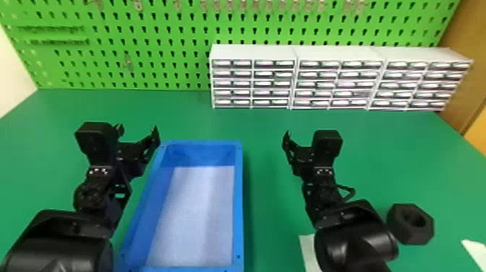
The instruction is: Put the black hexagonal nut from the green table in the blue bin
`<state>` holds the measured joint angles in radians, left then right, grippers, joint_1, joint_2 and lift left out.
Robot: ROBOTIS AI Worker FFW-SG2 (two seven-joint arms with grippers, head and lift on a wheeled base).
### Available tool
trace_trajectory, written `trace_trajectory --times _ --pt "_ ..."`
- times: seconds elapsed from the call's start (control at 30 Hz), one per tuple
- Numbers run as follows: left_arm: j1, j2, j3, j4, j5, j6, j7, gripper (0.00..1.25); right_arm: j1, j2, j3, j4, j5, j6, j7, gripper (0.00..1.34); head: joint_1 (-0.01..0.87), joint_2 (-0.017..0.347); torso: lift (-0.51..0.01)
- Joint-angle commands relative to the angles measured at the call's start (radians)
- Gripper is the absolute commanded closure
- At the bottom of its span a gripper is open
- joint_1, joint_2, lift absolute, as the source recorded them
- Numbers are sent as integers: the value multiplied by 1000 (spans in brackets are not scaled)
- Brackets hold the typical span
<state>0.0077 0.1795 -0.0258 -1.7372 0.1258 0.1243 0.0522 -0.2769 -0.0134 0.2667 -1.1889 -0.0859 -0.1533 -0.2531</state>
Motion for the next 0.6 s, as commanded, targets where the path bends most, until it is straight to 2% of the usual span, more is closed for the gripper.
trace_trajectory --times 0.0,0.57 --pt "-2 0 1 1 0 0 0 453 -1 -2 2 -1 0 1 0 461 686 52 -97" --pt "-8 0 -2 1 0 0 2 453 -2 -5 2 -1 0 5 0 461 686 52 -97"
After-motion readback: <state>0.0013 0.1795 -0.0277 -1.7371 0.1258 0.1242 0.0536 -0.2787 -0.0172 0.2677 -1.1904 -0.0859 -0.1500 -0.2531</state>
